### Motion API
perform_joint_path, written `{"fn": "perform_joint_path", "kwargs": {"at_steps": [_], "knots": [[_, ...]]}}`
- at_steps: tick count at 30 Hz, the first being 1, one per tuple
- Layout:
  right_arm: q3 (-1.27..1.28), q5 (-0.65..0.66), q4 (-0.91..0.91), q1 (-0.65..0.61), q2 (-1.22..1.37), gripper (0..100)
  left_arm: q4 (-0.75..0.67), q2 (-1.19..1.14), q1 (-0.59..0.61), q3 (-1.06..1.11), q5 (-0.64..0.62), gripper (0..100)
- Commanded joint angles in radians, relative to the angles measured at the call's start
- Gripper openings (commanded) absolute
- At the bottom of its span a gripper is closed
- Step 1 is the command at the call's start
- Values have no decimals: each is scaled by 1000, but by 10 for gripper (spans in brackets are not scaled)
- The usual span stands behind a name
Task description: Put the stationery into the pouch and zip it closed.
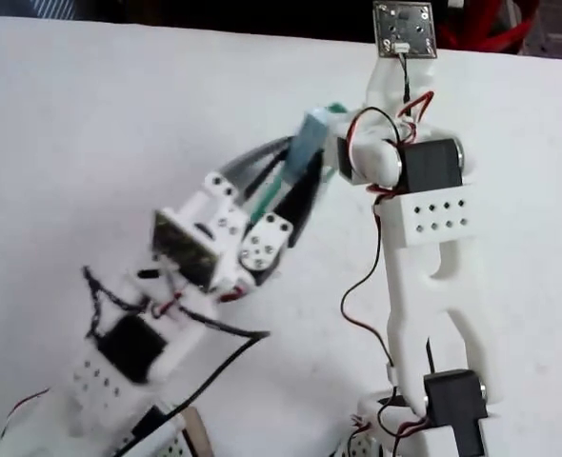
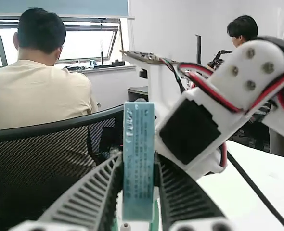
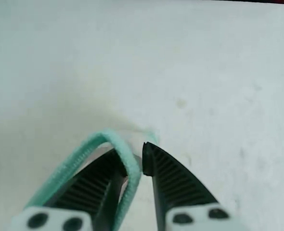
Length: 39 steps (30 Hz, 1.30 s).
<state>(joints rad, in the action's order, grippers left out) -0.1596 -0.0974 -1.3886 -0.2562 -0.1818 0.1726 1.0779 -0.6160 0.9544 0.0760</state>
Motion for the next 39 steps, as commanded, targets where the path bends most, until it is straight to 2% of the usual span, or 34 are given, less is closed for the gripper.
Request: {"fn": "perform_joint_path", "kwargs": {"at_steps": [1, 9, 18, 20, 22, 24, 27, 30, 36, 39], "knots": [[5, -12, 4, -19, 7, 21, -84, -54, -12, 2, -35, 26], [-8, -9, 28, -12, 99, 21, -173, -182, 73, -5, -60, 27], [-37, -12, 27, 27, 101, 21, -141, -266, 73, 12, -61, 37], [-38, -12, 28, 27, 101, 21, -86, -252, 70, 18, -86, 117], [-38, -11, 28, 27, 102, 21, 25, -231, 74, 5, -180, 193], [-38, -9, 36, 25, 105, 22, 157, -208, 77, -54, -236, 199], [-38, -6, 47, 25, 108, 22, 341, -170, 77, -149, -244, 200], [-38, -6, 45, 24, 108, 22, 440, -122, 85, -207, -241, 210], [-38, -11, 42, 24, 108, 22, 585, 30, 223, -216, -230, 216], [-38, -11, 42, 19, 108, 22, 720, 151, 251, -215, -100, 216]]}}
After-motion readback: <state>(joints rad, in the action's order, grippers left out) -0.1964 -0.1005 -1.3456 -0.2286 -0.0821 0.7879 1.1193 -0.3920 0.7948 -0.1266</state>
